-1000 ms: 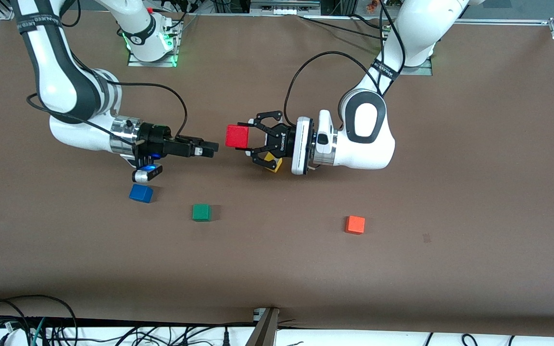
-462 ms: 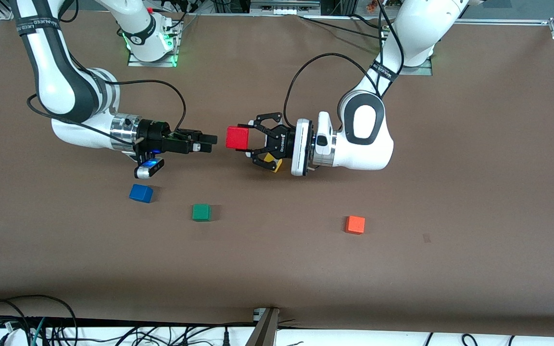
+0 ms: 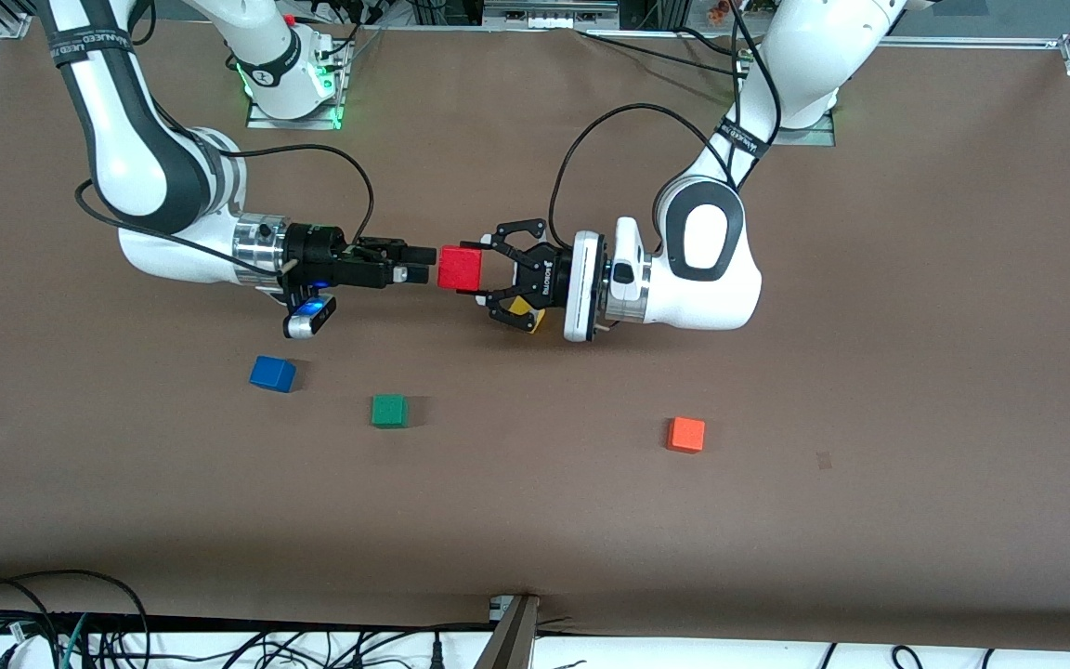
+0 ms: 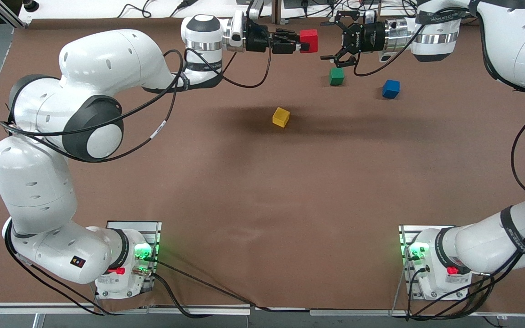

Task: Pass red block to right arm, stack on blue
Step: 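Close the right gripper on the red cube held by the left gripper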

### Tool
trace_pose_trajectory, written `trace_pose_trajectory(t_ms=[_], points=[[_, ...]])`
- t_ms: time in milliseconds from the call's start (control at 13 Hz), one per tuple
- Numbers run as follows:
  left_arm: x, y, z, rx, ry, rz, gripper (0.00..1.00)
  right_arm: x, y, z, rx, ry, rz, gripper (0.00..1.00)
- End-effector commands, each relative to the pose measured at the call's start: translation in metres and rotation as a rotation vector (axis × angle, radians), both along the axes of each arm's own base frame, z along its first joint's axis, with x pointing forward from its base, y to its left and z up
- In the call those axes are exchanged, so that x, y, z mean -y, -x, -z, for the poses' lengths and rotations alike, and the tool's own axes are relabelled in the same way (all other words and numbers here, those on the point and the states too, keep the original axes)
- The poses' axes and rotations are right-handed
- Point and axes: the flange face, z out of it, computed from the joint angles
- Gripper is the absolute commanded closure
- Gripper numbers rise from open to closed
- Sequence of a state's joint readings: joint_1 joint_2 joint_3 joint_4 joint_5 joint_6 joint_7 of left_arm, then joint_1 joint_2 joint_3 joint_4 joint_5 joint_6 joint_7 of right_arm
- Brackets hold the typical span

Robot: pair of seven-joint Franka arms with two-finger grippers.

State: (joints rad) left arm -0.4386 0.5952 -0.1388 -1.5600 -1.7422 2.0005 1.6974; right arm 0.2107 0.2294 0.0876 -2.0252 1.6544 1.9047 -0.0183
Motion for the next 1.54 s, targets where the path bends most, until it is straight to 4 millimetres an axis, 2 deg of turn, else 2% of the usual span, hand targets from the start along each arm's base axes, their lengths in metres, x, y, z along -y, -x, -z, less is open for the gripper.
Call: trace_pose_trajectory(t_ms=[0, 154, 308, 462, 538, 692, 769, 846, 1000, 1231, 1308, 1385, 1462], points=[[0.000, 0.000, -0.003, 0.014, 0.036, -0.022, 1.00, -0.017, 0.006, -0.007, 0.006, 0.016, 0.020, 0.00], [0.000, -0.001, -0.003, 0.012, 0.037, -0.023, 1.00, -0.033, 0.009, -0.006, 0.020, 0.051, 0.029, 0.00], [0.002, 0.000, -0.004, 0.006, 0.046, -0.028, 1.00, -0.037, 0.004, -0.015, 0.041, 0.047, 0.034, 0.00], [0.002, 0.000, -0.004, 0.004, 0.046, -0.028, 1.00, -0.038, 0.002, -0.016, 0.049, 0.049, 0.030, 0.00], [0.001, 0.000, -0.004, 0.004, 0.045, -0.029, 1.00, -0.038, 0.002, -0.016, 0.059, 0.050, 0.029, 0.06], [0.002, 0.000, -0.004, 0.002, 0.047, -0.027, 1.00, -0.037, 0.001, -0.015, 0.084, 0.050, 0.023, 0.53], [0.002, 0.000, -0.004, 0.001, 0.046, -0.028, 1.00, -0.037, 0.001, -0.015, 0.085, 0.050, 0.024, 0.69], [0.001, 0.000, -0.004, 0.001, 0.045, -0.029, 1.00, -0.037, 0.001, -0.016, 0.087, 0.050, 0.025, 0.81], [0.002, 0.000, -0.005, -0.002, 0.047, -0.027, 1.00, -0.037, 0.001, -0.016, 0.088, 0.050, 0.024, 0.91], [-0.001, 0.001, -0.007, -0.066, 0.037, -0.024, 1.00, -0.036, -0.001, -0.020, 0.092, 0.045, 0.026, 0.91], [-0.002, 0.001, -0.007, -0.066, 0.035, -0.024, 0.25, -0.036, -0.002, -0.022, 0.092, 0.044, 0.027, 0.91], [-0.004, 0.000, -0.008, -0.059, 0.033, -0.023, 0.00, -0.035, -0.002, -0.022, 0.083, 0.043, 0.030, 0.91], [-0.007, 0.000, -0.012, -0.062, 0.034, -0.017, 0.00, -0.035, -0.002, -0.021, 0.083, 0.045, 0.029, 0.91]])
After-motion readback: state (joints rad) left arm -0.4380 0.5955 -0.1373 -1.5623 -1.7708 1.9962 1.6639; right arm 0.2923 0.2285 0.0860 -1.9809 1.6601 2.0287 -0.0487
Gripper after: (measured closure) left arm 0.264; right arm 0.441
